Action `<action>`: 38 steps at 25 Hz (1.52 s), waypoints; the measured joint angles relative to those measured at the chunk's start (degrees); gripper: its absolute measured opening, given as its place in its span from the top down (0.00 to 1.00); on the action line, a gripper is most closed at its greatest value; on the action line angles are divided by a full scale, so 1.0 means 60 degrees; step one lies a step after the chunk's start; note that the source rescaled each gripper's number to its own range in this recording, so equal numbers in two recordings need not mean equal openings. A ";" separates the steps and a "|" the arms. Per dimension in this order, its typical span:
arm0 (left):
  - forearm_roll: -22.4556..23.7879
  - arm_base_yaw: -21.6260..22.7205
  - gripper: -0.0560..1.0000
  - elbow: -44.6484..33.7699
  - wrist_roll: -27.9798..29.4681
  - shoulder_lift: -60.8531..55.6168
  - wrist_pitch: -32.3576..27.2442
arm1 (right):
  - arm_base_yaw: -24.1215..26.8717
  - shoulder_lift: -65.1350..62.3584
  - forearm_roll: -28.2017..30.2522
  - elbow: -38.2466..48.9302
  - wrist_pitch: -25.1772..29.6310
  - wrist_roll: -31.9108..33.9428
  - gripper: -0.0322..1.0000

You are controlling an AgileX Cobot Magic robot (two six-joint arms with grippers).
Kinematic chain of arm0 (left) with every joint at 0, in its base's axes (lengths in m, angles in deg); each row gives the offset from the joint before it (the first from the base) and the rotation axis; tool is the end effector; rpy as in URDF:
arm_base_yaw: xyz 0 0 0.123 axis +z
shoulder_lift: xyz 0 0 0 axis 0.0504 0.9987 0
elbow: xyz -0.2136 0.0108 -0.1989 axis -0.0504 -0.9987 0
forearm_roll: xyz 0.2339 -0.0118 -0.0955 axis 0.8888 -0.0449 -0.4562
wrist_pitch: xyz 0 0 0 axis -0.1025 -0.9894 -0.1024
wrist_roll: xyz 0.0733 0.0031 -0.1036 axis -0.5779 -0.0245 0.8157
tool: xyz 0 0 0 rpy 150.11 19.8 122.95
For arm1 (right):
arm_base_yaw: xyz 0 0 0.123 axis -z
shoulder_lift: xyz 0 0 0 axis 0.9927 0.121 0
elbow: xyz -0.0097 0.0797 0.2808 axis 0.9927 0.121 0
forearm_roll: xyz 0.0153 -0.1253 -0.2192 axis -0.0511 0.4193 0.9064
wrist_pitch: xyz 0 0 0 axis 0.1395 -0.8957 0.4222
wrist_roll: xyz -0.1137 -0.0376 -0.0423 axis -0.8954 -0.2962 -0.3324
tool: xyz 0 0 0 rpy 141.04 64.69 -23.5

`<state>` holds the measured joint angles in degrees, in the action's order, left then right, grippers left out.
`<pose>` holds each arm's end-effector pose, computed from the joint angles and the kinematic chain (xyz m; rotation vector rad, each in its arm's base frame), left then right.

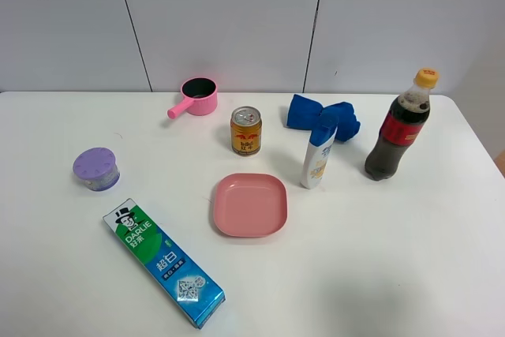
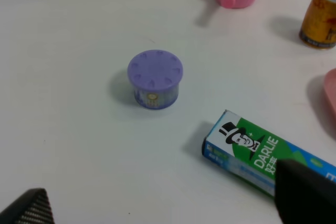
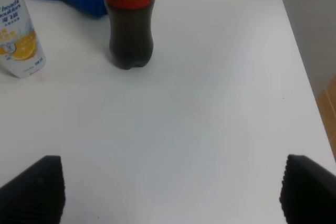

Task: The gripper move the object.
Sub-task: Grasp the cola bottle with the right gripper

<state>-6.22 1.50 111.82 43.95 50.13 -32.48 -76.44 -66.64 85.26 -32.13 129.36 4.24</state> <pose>0.0197 0.0003 0.2654 0.0242 2.0197 -0.0073 0.0204 0.0036 0.2594 0.0115 2.0577 -0.0709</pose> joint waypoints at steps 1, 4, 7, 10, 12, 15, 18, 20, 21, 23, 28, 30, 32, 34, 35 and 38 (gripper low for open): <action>0.0000 0.0000 0.00 0.0000 0.0000 0.0000 0.0000 | 0.0000 0.0000 0.0000 0.0000 0.0000 0.0000 0.00; 0.0000 0.0000 0.00 0.0000 0.0000 0.0000 0.0000 | 0.0000 0.0000 0.0000 0.0000 0.0000 0.0000 0.00; 0.0000 0.0000 0.00 0.0000 0.0000 0.0000 0.0000 | 0.0000 0.0000 0.0000 0.0000 0.0000 0.0000 0.00; 0.0000 0.0000 0.00 0.0000 0.0000 0.0000 0.0000 | 0.0000 0.0000 0.0000 0.0000 -0.0021 0.0000 0.00; 0.0000 0.0000 0.00 0.0000 0.0000 0.0000 0.0000 | 0.0000 0.0000 0.0011 -0.0098 -0.0330 0.0000 0.00; 0.0000 0.0000 0.00 0.0000 0.0000 0.0000 0.0000 | 0.0000 0.0000 0.0011 -0.0316 -0.1775 0.0000 0.00; 0.0000 0.0000 0.00 0.0000 0.0000 0.0000 0.0000 | 0.0000 0.0276 0.0011 -0.0375 -0.3037 0.0000 0.00; 0.0000 0.0000 0.00 0.0000 0.0000 0.0000 0.0000 | 0.0000 0.0826 0.0011 -0.0375 -0.3684 0.0000 0.00; 0.0000 0.0000 0.00 0.0000 0.0000 0.0000 0.0000 | 0.0000 0.1192 0.0011 -0.0375 -0.3989 -0.0029 0.00; 0.0000 0.0000 0.00 0.0000 0.0000 0.0000 0.0000 | 0.0000 0.1943 0.0011 -0.0375 -0.4451 -0.0168 0.00; 0.0000 0.0000 0.00 0.0000 0.0000 0.0000 0.0000 | 0.0000 0.4011 0.0011 -0.0375 -0.5222 -0.0368 0.00; 0.0000 0.0000 0.00 0.0000 0.0000 0.0000 0.0000 | 0.0000 0.4689 0.0011 -0.0375 -0.5529 -0.0425 0.00; 0.0000 0.0000 0.00 0.0000 0.0000 0.0000 0.0000 | 0.0000 0.5369 0.0011 -0.0375 -0.5878 -0.0425 0.00; 0.0000 0.0000 0.00 0.0000 0.0000 0.0000 0.0000 | 0.0000 0.5931 0.0011 -0.0375 -0.6097 -0.0434 0.00; 0.0000 0.0000 0.00 0.0000 0.0000 0.0000 0.0000 | 0.0000 0.6217 0.0011 -0.0342 -0.6254 -0.0482 0.00; 0.0000 0.0000 0.00 0.0000 0.0000 0.0000 0.0000 | 0.0000 0.6875 0.0011 0.0107 -0.6985 -0.0556 0.00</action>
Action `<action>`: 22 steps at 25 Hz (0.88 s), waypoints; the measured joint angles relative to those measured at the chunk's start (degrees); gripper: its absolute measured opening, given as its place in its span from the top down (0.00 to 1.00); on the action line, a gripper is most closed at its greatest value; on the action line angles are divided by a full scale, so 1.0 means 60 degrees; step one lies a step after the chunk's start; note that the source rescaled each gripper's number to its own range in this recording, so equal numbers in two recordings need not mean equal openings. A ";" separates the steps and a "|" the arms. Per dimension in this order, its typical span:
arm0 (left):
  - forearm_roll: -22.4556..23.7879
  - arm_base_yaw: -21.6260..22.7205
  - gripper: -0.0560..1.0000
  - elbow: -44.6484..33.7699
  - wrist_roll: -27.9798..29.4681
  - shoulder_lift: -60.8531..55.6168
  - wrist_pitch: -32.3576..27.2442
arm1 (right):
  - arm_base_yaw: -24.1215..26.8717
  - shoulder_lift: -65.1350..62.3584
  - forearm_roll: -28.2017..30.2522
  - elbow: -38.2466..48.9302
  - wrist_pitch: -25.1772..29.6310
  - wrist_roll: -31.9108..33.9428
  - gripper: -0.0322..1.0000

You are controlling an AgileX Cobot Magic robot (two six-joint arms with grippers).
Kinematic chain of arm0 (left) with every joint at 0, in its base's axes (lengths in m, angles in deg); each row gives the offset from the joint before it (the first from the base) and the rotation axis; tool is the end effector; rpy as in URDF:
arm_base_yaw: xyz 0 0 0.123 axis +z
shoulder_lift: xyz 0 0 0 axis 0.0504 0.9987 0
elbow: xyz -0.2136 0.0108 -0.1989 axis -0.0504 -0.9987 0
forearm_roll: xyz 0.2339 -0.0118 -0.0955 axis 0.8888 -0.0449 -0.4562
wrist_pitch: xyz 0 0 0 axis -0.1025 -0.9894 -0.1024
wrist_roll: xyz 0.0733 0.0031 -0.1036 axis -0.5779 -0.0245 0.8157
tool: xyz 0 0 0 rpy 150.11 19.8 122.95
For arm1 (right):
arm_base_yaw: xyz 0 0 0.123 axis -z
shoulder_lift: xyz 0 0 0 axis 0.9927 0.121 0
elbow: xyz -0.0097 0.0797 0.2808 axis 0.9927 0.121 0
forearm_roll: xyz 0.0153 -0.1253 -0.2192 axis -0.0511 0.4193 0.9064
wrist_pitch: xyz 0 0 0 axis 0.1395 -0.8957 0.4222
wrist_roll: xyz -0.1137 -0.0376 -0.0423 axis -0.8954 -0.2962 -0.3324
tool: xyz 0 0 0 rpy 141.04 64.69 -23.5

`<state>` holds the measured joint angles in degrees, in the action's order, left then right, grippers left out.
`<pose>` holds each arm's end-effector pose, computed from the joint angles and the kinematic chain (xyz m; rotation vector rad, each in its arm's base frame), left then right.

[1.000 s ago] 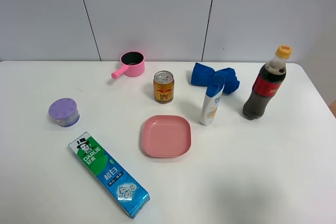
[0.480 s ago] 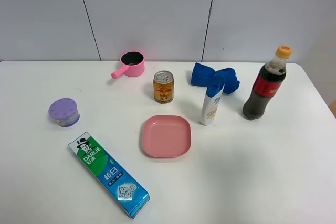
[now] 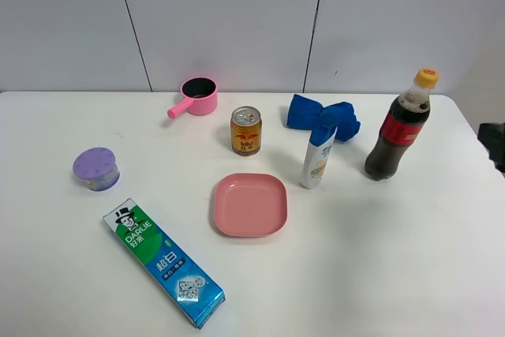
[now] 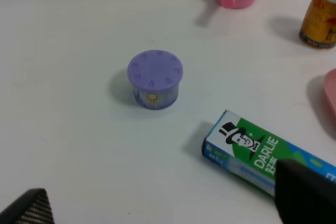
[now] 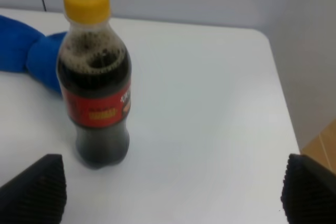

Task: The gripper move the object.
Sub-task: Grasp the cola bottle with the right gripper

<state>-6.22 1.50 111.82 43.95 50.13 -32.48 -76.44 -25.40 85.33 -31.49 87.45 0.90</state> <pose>0.0197 0.0003 0.2654 0.0242 2.0197 -0.0073 0.1709 -0.0176 0.2688 -0.0065 2.0594 -0.1222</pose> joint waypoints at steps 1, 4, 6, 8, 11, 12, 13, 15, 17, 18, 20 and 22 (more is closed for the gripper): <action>0.0000 0.0000 0.00 0.0000 0.0000 0.0000 0.0000 | 0.0000 0.0166 0.0000 0.0222 -0.0370 -0.0022 0.00; 0.0000 0.0000 0.00 0.0000 0.0000 0.0000 0.0000 | 0.0000 0.0368 0.0000 0.1033 -0.1656 -0.0067 0.00; 0.0000 0.0000 0.00 0.0000 0.0000 0.0000 0.0000 | 0.0000 0.0368 0.0000 0.1475 -0.2414 -0.0197 0.00; 0.0000 0.0000 0.00 0.0000 0.0000 0.0000 0.0000 | 0.0000 0.0368 0.0000 0.1853 -0.2859 -0.0305 0.00; 0.0000 0.0000 0.00 0.0000 0.0000 0.0000 0.0000 | 0.0000 0.0403 0.0000 0.2122 -0.3379 -0.0353 0.00; 0.0000 0.0000 0.00 0.0000 0.0000 0.0000 0.0000 | 0.0000 0.0478 0.0000 0.2122 -0.3555 -0.0369 0.00; 0.0000 0.0000 0.00 0.0000 0.0000 0.0000 0.0000 | 0.0000 0.0570 0.0000 0.2122 -0.3717 -0.0376 0.00; 0.0000 0.0000 0.00 0.0000 0.0000 0.0000 0.0000 | 0.0000 0.1006 0.0000 0.2122 -0.3825 -0.0376 0.00; 0.0000 0.0000 0.00 0.0000 0.0000 0.0000 0.0000 | 0.0000 0.1583 0.0000 0.2122 -0.3959 -0.0376 0.00; 0.0000 0.0000 0.00 0.0000 0.0000 0.0000 0.0000 | 0.0000 0.1940 0.0000 0.2122 -0.4073 -0.0376 0.00; 0.0000 0.0000 0.00 0.0000 0.0000 0.0000 0.0000 | 0.0000 0.2590 0.0000 0.2131 -0.4542 -0.0376 0.00; 0.0000 0.0000 0.00 0.0000 0.0000 0.0000 0.0000 | 0.0000 0.3277 0.0000 0.2131 -0.5031 -0.0343 0.00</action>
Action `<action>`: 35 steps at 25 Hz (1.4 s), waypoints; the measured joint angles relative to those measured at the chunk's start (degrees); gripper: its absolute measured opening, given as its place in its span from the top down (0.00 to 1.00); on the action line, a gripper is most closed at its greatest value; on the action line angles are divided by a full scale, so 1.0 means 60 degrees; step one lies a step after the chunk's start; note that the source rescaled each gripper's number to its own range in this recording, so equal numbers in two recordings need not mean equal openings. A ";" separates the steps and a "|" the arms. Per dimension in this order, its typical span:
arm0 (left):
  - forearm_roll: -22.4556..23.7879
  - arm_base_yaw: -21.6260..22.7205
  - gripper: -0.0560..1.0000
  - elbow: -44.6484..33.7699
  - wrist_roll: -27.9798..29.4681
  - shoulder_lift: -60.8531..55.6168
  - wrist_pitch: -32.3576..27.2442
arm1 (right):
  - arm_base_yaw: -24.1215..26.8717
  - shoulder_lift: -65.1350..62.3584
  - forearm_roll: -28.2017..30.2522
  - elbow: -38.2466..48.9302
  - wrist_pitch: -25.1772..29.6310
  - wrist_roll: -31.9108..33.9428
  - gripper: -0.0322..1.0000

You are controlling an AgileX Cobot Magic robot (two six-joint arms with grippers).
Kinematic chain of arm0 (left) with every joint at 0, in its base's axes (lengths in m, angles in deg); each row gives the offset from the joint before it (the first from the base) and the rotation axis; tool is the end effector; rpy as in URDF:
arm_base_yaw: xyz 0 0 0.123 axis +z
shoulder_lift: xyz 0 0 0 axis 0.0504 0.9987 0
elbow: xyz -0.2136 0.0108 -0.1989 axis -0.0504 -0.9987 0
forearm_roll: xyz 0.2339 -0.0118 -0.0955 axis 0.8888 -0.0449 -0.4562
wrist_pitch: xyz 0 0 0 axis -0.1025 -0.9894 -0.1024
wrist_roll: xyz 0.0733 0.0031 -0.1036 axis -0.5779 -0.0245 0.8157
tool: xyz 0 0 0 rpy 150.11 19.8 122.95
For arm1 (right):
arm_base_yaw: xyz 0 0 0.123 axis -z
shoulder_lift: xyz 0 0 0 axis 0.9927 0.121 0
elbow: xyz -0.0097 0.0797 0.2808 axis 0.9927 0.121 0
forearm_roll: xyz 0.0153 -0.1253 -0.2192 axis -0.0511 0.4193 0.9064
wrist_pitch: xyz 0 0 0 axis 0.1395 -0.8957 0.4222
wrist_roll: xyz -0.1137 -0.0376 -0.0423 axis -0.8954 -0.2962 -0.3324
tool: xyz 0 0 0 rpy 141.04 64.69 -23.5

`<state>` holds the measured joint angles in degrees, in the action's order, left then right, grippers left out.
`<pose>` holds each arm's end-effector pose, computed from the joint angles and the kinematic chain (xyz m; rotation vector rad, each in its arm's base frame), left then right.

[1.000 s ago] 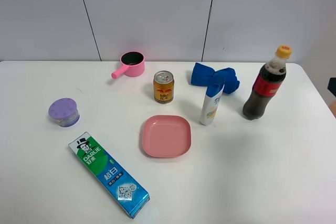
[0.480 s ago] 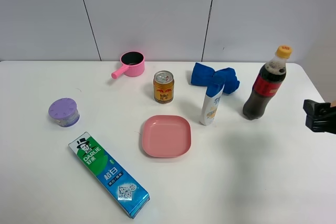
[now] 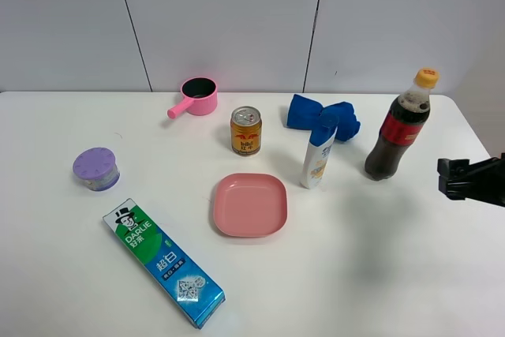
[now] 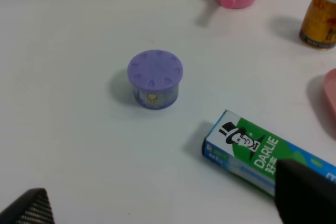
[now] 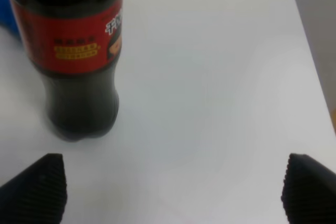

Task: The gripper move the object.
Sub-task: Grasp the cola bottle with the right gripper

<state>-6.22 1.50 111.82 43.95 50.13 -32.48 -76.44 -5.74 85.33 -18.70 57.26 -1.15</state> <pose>0.0197 0.0003 0.2654 0.0242 2.0197 -0.0073 0.2059 -0.0250 0.1831 -0.0253 2.1015 -0.1663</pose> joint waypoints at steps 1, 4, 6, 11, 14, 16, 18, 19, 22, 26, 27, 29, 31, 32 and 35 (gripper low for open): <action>0.0000 0.0000 0.00 0.0000 0.0000 0.0000 0.0000 | 0.0000 0.0332 0.0000 0.0000 -0.0228 0.0047 0.00; 0.0000 0.0000 0.00 0.0000 0.0000 0.0000 0.0000 | 0.0000 0.1150 0.0000 0.0011 -0.0864 0.0118 0.00; 0.0000 0.0000 0.00 0.0000 0.0000 0.0000 0.0000 | 0.0000 0.1578 0.0000 0.0011 -0.1249 0.0123 0.00; 0.0000 0.0000 0.00 0.0000 0.0000 0.0000 0.0000 | 0.0000 0.2257 0.0187 0.0011 -0.1939 0.0134 0.00; 0.0000 0.0000 0.00 0.0000 0.0000 0.0000 0.0000 | 0.0000 0.2321 0.0607 0.0011 -0.2354 0.0143 0.00; 0.0000 0.0000 0.00 0.0000 0.0000 0.0000 0.0000 | 0.0000 0.2321 0.0844 0.0011 -0.2801 0.0167 0.00; 0.0000 0.0000 0.00 0.0000 0.0000 0.0000 0.0000 | 0.0000 0.2321 0.0956 0.0011 -0.3144 0.0291 0.00; 0.0000 0.0000 0.00 0.0000 0.0000 0.0000 0.0000 | 0.0000 0.2321 0.0995 0.0011 -0.3283 0.0335 0.00; 0.0000 0.0000 0.00 0.0000 0.0000 0.0000 0.0000 | 0.0000 0.2321 0.1022 0.0011 -0.3561 0.0406 0.00; 0.0000 0.0000 0.00 0.0000 0.0000 0.0000 0.0000 | 0.0000 0.2321 0.1066 0.0011 -0.3799 0.0406 0.00; 0.0000 0.0000 0.00 0.0000 0.0000 0.0000 0.0000 | 0.0000 0.2321 0.1066 0.0011 -0.3849 0.0406 0.00; 0.0000 0.0000 0.00 0.0000 0.0000 0.0000 0.0000 | 0.0000 0.2321 0.1066 0.0011 -0.3908 0.0447 0.00; 0.0000 0.0000 0.00 0.0000 0.0000 0.0000 0.0000 | 0.0000 0.2321 0.1066 0.0011 -0.3908 0.0592 0.00; 0.0000 0.0000 0.00 0.0000 0.0000 0.0000 0.0000 | 0.0000 0.2321 0.1075 0.0011 -0.3908 0.0703 0.00; 0.0000 0.0000 0.00 0.0000 0.0000 0.0000 0.0000 | 0.0000 0.2321 0.1313 0.0011 -0.3908 0.1025 0.00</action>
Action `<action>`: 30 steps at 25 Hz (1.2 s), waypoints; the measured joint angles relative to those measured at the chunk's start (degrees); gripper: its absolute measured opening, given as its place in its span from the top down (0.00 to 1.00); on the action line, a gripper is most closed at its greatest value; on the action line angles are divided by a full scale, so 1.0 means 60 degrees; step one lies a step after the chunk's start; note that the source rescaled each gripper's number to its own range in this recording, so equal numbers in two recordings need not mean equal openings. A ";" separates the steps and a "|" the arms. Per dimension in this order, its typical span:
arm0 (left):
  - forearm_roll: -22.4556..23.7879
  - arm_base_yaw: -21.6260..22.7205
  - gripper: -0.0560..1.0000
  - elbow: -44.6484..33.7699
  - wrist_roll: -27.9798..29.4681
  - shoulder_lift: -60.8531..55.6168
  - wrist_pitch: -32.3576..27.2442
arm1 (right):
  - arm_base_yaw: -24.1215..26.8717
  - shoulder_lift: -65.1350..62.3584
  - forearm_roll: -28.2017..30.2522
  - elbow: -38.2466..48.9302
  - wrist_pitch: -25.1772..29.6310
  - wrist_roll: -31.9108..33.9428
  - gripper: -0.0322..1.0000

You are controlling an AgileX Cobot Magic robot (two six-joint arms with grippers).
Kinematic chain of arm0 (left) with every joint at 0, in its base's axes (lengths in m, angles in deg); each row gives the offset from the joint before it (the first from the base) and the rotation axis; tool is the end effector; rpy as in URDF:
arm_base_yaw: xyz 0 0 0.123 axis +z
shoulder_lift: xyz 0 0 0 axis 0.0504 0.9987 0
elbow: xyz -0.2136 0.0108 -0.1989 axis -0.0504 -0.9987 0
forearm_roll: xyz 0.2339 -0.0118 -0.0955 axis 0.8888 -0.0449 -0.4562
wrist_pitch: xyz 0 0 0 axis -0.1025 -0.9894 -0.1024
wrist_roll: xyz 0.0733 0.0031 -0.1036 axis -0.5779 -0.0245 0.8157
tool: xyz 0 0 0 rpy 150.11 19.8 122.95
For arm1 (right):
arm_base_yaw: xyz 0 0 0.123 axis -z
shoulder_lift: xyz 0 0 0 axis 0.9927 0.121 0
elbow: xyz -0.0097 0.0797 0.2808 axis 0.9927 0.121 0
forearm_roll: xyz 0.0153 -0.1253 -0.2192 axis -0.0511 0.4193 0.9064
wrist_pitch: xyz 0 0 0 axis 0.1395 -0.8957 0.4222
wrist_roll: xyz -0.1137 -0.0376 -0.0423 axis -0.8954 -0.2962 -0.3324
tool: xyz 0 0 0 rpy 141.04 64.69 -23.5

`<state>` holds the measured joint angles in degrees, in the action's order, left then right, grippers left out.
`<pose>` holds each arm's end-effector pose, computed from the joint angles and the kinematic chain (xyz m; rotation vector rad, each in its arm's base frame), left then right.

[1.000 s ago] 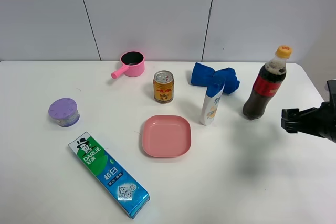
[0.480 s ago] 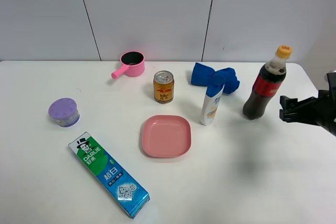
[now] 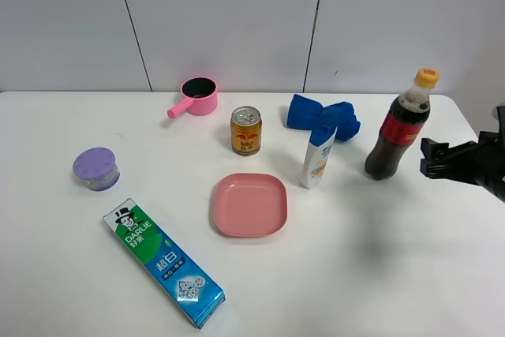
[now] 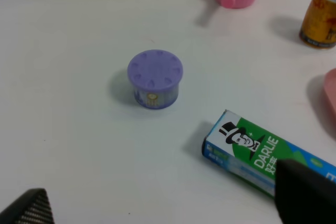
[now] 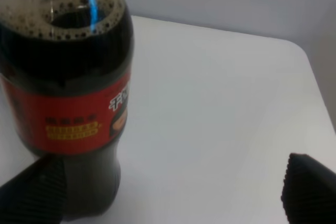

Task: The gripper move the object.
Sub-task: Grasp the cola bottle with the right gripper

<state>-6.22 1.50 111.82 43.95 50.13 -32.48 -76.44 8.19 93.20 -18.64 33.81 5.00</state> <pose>0.0197 0.0003 0.2654 0.0242 2.0197 -0.0073 0.2421 -0.0219 0.1746 -0.0746 1.9343 -0.1368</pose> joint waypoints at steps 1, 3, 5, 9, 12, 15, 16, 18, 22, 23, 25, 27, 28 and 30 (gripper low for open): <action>0.0000 0.0000 0.00 0.0000 0.0000 0.0000 0.0000 | 0.0000 0.0000 0.0124 0.0000 -0.0007 0.0132 0.00; 0.0000 0.0000 0.00 0.0000 0.0000 0.0000 0.0000 | 0.0000 0.0000 0.0397 0.0000 -0.0007 0.0395 0.00; 0.0000 0.0000 0.00 0.0000 0.0000 0.0000 0.0000 | 0.0000 0.0000 0.0629 0.0000 -0.0007 0.0713 0.00; 0.0000 0.0000 0.00 0.0000 0.0000 0.0000 0.0000 | 0.0000 0.0000 0.1130 0.0000 0.0003 0.1095 0.00; 0.0000 0.0000 0.00 0.0000 0.0000 0.0000 0.0000 | 0.0000 0.0000 0.1437 0.0000 0.0010 0.1246 0.00; 0.0000 0.0000 0.00 0.0000 0.0000 0.0000 0.0000 | 0.0000 0.0000 0.1773 0.0000 0.0022 0.1491 0.00; 0.0000 0.0000 0.00 0.0000 0.0000 0.0000 0.0000 | 0.0000 0.0000 0.1842 0.0000 0.0031 0.1584 0.00; 0.0000 0.0000 0.00 0.0000 0.0000 0.0000 0.0000 | 0.0000 0.0000 0.2060 0.0000 0.0031 0.1683 0.00; 0.0000 0.0000 0.00 0.0000 0.0000 0.0000 0.0000 | 0.0000 0.0000 0.2256 0.0000 0.0031 0.1815 0.00; 0.0000 0.0000 0.00 0.0000 0.0000 0.0000 0.0000 | 0.0000 0.0000 0.2256 0.0000 0.0018 0.1815 0.00; 0.0000 0.0000 0.00 0.0000 0.0000 0.0000 0.0000 | 0.0000 0.0000 0.2256 0.0000 -0.0032 0.1815 0.00; 0.0000 0.0000 0.00 0.0000 0.0000 0.0000 0.0000 | 0.0000 0.0000 0.2263 0.0000 -0.0056 0.1815 0.00; 0.0000 0.0000 0.00 0.0000 0.0000 0.0000 0.0000 | 0.0000 0.0000 0.2263 0.0000 -0.0060 0.1815 0.00; 0.0000 0.0000 0.00 0.0000 0.0000 0.0000 0.0000 | 0.0000 0.0000 0.2263 0.0000 -0.0073 0.1743 0.00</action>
<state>-6.22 1.50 111.82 43.95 50.13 -32.48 -76.44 8.19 106.78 -18.64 33.37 15.46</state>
